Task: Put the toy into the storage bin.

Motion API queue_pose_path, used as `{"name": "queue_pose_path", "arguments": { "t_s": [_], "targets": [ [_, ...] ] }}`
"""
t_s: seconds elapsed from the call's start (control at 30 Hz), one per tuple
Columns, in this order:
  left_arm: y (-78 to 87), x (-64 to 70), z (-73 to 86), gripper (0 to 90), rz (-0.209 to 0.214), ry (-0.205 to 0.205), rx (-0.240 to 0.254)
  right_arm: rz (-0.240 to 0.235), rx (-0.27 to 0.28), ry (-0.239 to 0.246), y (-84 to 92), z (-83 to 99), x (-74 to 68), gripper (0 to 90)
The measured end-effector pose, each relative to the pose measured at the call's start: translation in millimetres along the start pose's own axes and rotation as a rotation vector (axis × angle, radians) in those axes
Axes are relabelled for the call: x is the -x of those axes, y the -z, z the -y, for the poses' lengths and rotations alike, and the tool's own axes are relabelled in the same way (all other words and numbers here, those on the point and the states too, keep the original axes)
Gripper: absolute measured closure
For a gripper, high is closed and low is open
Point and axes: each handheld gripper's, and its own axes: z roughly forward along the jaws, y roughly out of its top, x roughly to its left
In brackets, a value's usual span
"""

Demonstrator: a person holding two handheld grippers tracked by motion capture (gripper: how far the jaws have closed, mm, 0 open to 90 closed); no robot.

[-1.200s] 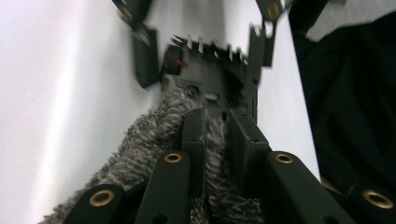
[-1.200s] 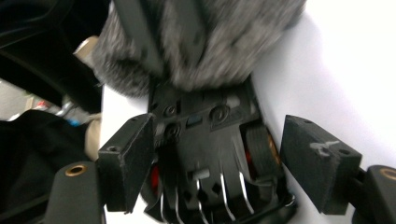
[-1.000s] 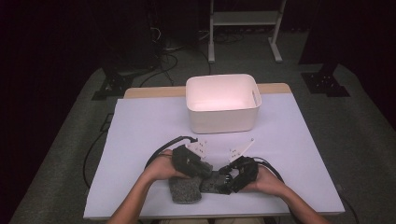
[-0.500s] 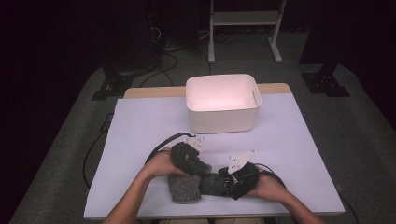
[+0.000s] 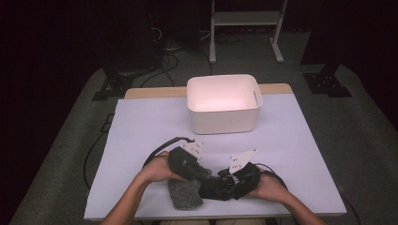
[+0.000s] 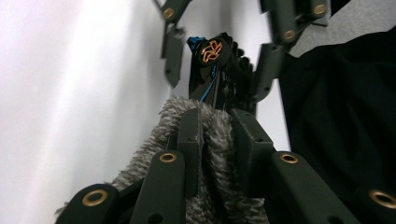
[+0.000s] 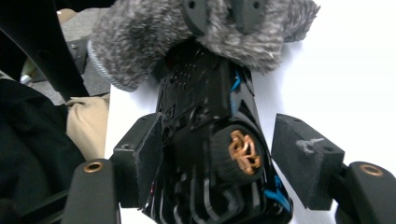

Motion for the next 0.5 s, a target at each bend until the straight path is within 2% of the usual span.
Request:
{"name": "queue_pose_path", "arguments": {
  "t_s": [0.13,0.27,0.37,0.5],
  "targets": [
    [2.1,5.9,2.1,74.3,0.019,-0.006,0.017,-0.021,-0.006,-0.003,-4.9,-2.6,-2.0,33.2],
    [3.7,10.8,3.7,74.5,0.039,-0.022,0.027,-0.041,-0.020,0.003,-11.0,-3.6,-5.9,39.2],
    [4.4,11.0,4.8,75.6,0.027,-0.014,0.033,-0.071,-0.010,-0.013,-11.9,-3.8,-6.5,47.6],
    [5.7,9.6,5.5,78.7,0.032,-0.013,0.041,-0.082,-0.010,-0.013,-10.1,-4.2,-6.2,50.9]
  ]
}}
